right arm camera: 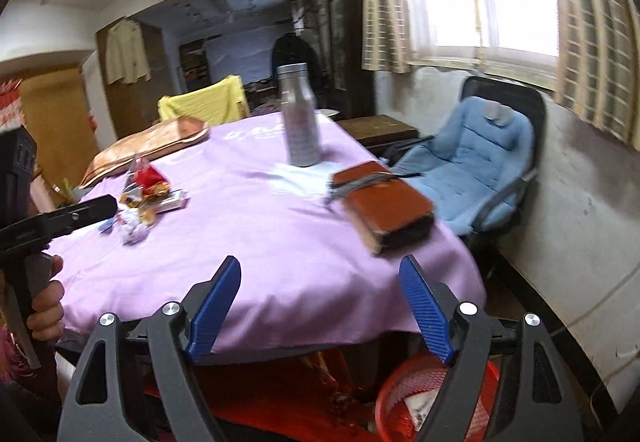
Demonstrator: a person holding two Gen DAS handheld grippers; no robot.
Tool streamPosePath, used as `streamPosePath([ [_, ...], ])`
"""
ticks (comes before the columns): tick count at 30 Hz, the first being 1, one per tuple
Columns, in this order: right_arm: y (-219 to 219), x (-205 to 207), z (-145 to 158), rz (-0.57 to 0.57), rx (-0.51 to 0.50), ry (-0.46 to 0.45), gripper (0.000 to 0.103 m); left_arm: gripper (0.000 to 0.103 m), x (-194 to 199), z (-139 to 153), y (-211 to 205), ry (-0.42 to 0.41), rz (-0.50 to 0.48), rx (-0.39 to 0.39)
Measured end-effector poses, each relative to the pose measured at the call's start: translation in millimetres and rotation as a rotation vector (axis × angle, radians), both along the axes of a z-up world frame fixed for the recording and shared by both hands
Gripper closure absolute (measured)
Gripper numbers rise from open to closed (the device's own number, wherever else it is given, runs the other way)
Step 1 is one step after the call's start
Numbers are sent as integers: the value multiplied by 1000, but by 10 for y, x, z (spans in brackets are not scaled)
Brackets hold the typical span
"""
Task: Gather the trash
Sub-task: 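Return both tools to the table toward the remaining trash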
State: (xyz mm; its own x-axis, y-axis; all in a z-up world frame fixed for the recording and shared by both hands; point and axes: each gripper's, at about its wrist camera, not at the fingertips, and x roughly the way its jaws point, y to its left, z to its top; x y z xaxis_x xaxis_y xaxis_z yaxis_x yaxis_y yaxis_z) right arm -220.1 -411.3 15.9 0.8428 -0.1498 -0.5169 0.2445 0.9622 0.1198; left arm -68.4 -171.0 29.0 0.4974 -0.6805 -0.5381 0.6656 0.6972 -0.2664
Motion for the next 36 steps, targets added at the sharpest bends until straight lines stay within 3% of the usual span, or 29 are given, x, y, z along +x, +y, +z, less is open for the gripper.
streamPosePath([
  [11, 429, 709, -58, 149, 63, 25, 20, 7, 839, -379, 1138, 140, 323, 86],
  [19, 435, 1016, -167, 175, 121, 43, 13, 7, 1297, -512, 1052, 243, 315, 82],
  [22, 422, 1087, -199, 180, 134, 52, 13, 7, 1430, -624, 823, 277, 281, 129],
  [25, 411, 1157, -224, 181, 141, 61, 13, 7, 1497, -724, 675, 272, 273, 215],
  [29, 437, 1258, -243, 198, 149, 71, 13, 7, 1532, -779, 842, 218, 355, 319],
  [34, 569, 1438, -249, 248, 157, 77, 13, 7, 1539, -754, 1421, 173, 496, 363],
  [36, 652, 1525, -259, 273, 159, 83, 13, 7, 1523, -743, 1604, 181, 513, 334],
])
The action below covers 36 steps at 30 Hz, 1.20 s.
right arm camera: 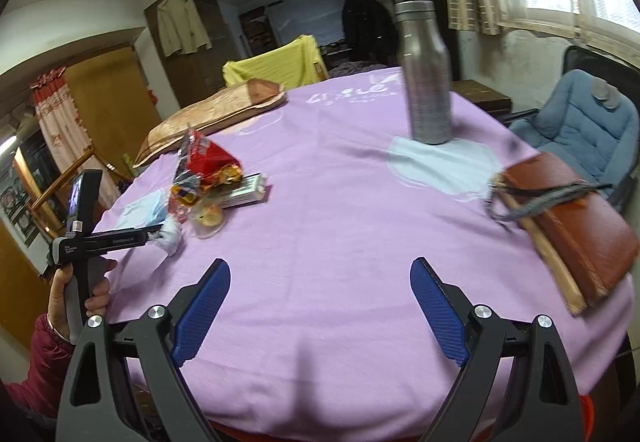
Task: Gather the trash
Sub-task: 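Return both tools to the table toward the remaining trash, then grasp the white plastic bag with the left gripper while the right gripper grasps the clear round container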
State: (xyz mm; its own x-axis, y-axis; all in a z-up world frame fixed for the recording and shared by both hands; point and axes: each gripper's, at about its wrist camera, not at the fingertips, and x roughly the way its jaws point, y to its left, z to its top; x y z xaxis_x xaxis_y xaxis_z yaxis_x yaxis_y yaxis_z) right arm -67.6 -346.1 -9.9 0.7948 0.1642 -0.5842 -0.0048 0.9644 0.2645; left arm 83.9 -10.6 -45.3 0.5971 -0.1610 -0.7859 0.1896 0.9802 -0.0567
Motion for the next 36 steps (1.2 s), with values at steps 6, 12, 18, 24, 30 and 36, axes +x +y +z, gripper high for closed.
streamPosePath([
  [6, 246, 236, -27, 63, 1, 12, 13, 7, -64, 92, -3, 16, -132, -166],
  [12, 285, 284, -24, 55, 0, 22, 13, 7, -26, 132, -511, 26, -274, -142],
  [18, 324, 364, -6, 63, -14, 25, 13, 35, 164, -21, -517, 69, -243, -97],
  [24, 563, 608, -1, 136, -2, 36, 13, 60, 38, 49, 95, 14, -194, -177],
  [30, 1050, 1014, -91, 252, -34, 88, 15, 60, -67, 87, 457, -12, -139, -207],
  [36, 1513, 1381, -167, 321, -109, 133, 16, 53, -59, 113, 464, -34, -163, -245],
])
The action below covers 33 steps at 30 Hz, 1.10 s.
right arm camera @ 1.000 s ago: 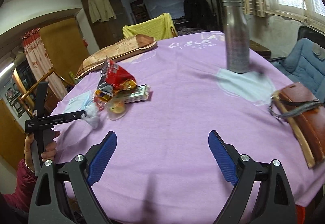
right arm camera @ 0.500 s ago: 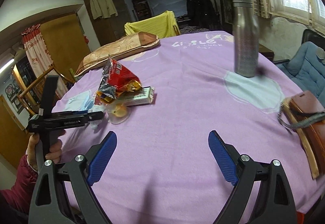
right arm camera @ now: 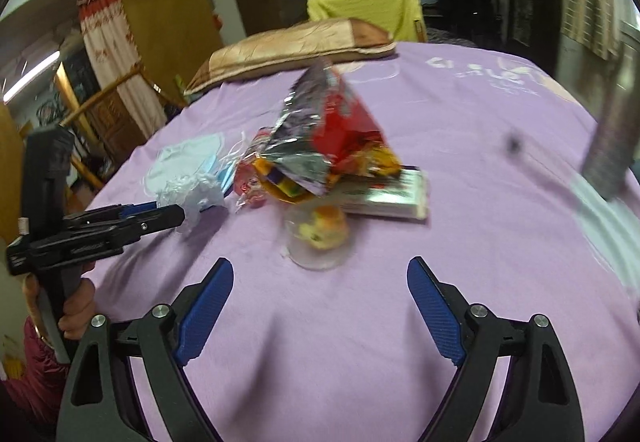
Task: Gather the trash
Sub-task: 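Grasp the white plastic bag with the left gripper while the right gripper grasps the clear round container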
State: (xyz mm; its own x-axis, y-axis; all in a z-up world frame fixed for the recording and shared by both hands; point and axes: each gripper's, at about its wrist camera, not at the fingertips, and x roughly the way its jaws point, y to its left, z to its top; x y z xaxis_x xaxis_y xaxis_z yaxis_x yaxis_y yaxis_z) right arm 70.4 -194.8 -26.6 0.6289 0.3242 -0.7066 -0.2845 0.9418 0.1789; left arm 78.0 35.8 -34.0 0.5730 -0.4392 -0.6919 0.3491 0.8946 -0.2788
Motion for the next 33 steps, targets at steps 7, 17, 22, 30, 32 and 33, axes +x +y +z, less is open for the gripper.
streamPosePath([
  [7, 372, 369, -127, 39, -94, 51, 22, 36, 13, -1, 36, 10, -7, -27],
  [17, 273, 381, -199, 54, -111, 56, 54, 17, -49, 15, -122, -10, -67, 23],
  [22, -23, 125, -137, 16, -86, 37, 54, 17, -89, 31, -248, -10, -79, 40],
  [30, -443, -161, -21, -38, -29, -7, 54, 17, -149, 25, -723, -11, -151, 91],
  [32, -527, -196, -11, -49, -14, -11, 54, 17, -67, -6, -821, 17, -150, 107],
  [33, -574, -218, -9, -56, -5, -11, 54, 17, -20, -27, -867, 36, -147, 110],
])
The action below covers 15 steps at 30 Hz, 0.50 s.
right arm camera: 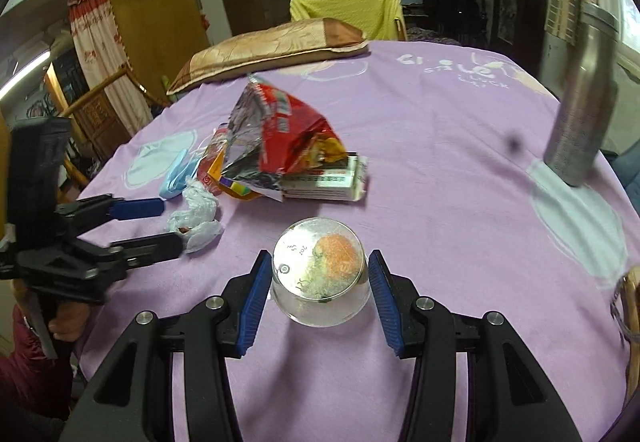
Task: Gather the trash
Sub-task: 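Grasp the white plastic bag with the left gripper while the right gripper grasps the clear round container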
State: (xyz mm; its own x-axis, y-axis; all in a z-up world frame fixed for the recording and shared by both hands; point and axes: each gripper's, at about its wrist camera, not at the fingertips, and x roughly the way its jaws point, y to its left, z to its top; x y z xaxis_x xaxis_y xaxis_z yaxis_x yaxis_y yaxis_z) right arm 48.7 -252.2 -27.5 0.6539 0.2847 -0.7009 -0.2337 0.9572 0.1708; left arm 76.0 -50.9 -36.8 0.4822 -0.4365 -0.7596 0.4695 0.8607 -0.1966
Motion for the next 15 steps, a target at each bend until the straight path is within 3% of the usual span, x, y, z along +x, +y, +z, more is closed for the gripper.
streamPosePath([
  [3, -107, -47, 0, -15, 16, -3, 54, 22, 110, -86, -91, 45, 19, 22],
  [5, -151, -88, 8, -27, 27, -9, 54, 44, 118, -123, -122, 51, 19, 37],
  [6, -193, -114, 21, -34, 34, -15, 54, 61, 114, -132, -111, 56, 12, 30],
  [7, -230, -139, 36, -41, 41, -21, 54, 70, 95, -126, -101, 58, 4, 16],
  [15, -441, -457, 243, -87, 74, -93, 54, 72, -309, 324, -81, -72, -1, -46],
])
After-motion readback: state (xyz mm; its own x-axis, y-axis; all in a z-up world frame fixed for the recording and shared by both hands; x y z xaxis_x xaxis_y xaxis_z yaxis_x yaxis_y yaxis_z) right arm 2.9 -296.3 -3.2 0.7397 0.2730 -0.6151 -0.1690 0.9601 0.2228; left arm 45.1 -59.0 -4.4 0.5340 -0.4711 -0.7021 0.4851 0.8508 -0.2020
